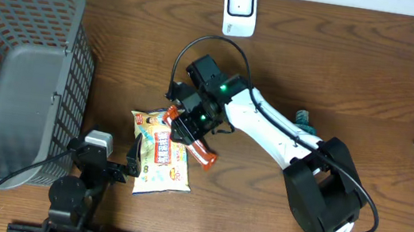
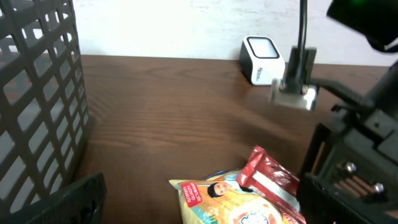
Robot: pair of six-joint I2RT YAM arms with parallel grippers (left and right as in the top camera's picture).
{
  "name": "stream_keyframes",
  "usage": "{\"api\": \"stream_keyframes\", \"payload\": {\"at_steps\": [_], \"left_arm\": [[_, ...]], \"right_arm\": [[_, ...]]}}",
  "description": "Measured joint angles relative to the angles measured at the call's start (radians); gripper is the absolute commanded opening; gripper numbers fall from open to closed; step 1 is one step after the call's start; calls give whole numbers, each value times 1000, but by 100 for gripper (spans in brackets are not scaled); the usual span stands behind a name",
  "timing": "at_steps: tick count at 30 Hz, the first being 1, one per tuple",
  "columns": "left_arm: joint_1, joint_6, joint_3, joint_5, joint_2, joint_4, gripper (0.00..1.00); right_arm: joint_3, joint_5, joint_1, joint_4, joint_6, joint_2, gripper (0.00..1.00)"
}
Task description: Scan the item barcode
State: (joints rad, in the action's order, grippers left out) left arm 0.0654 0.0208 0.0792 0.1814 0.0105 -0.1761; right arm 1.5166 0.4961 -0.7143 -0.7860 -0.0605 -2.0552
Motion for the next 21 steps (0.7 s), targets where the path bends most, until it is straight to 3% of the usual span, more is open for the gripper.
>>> {"api": "stream_keyframes", "payload": {"at_steps": [8,14,19,21], "left_arm": [[0,0,0,0,0,0,98],[0,0,0,0,0,0,98],[0,0,0,0,0,0,98],[0,0,0,0,0,0,98]], "right_arm": [[-60,-49,0,26,-6,-12,52],[-74,-53,9,58,-10,-14,39],[-118,35,37,101,-34,-40,37],[-123,94,52,103,-55,-61,31]]}}
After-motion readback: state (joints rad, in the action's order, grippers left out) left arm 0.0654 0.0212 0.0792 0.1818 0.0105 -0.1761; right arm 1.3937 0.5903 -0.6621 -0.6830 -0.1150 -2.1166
